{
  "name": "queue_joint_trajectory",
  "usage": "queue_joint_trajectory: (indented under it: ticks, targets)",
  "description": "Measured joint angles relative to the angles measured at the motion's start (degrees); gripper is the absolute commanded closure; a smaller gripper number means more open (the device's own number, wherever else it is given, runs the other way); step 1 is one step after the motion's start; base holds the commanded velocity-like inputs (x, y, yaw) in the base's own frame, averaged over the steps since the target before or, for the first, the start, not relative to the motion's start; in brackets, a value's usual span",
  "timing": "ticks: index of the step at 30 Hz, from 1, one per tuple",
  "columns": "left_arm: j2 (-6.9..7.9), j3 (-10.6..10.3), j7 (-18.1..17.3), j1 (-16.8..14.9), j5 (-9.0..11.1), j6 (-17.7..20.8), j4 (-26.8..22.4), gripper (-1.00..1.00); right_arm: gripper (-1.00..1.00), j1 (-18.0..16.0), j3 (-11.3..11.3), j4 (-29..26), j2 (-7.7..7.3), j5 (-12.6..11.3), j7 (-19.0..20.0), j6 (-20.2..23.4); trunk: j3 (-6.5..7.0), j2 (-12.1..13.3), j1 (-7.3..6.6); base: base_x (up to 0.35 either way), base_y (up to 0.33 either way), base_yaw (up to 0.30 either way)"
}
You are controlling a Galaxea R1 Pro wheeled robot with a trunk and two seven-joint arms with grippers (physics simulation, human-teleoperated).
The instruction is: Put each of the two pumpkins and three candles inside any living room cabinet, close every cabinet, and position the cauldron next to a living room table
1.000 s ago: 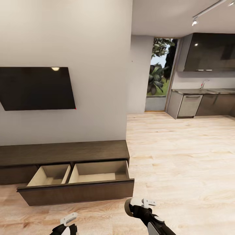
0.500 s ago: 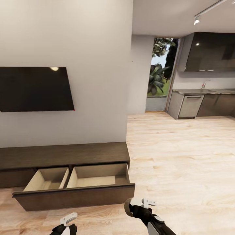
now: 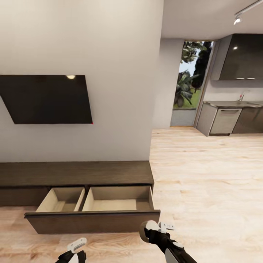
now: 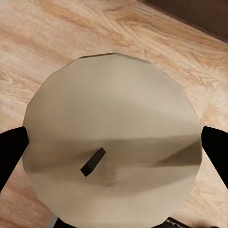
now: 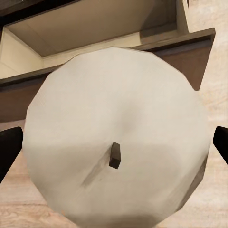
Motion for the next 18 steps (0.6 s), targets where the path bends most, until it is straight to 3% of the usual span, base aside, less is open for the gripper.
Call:
queue_joint_trajectory:
  ticks: [7,9,10,11,13,15,18]
  targets:
    - [0.13,-0.33,-0.19,-0.01,-0.20,0.82,-0.51,1.00,1.00,0.03,0.70,-1.72,0.00,0.09,-0.07,1.12,0.01,-0.01,-0.01,0.157,0.004,0.001]
    - [0.10,-0.34,-0.23,-0.20,-0.10,2.82,-2.08,1.00,1.00,0.03,1.50,-3.78,-0.06,-0.07,-0.38,4.31,0.01,0.00,-0.01,0.063,0.000,0.000]
    - [0.15,-0.34,-0.26,-0.30,-0.06,5.58,-3.93,1.00,1.00,0.06,1.75,-5.15,-0.04,-0.15,-0.76,7.74,0.01,0.00,0.00,0.025,0.000,0.000]
    - [0.34,-0.23,-0.38,-0.36,0.30,11.94,-8.35,1.00,1.00,0.06,1.92,-7.36,0.02,-0.21,-2.07,14.00,0.00,0.00,0.00,0.016,0.000,0.000]
    - [0.55,-0.03,-0.35,-0.42,0.07,22.11,-16.56,1.00,1.00,0.01,1.68,-11.45,0.04,0.07,-4.85,21.87,0.02,0.00,0.00,0.008,0.000,0.000]
    - [0.70,0.20,-0.19,-0.47,-0.12,30.15,-25.18,1.00,1.00,-0.01,1.50,-19.32,0.01,-0.28,-7.91,28.43,0.02,0.01,0.00,0.003,0.000,0.000]
    - [0.74,1.12,0.03,-0.58,-0.34,34.61,-34.24,1.00,1.00,-0.09,1.40,-27.17,0.09,-0.46,-11.06,35.07,0.02,0.00,0.00,0.000,0.000,0.000]
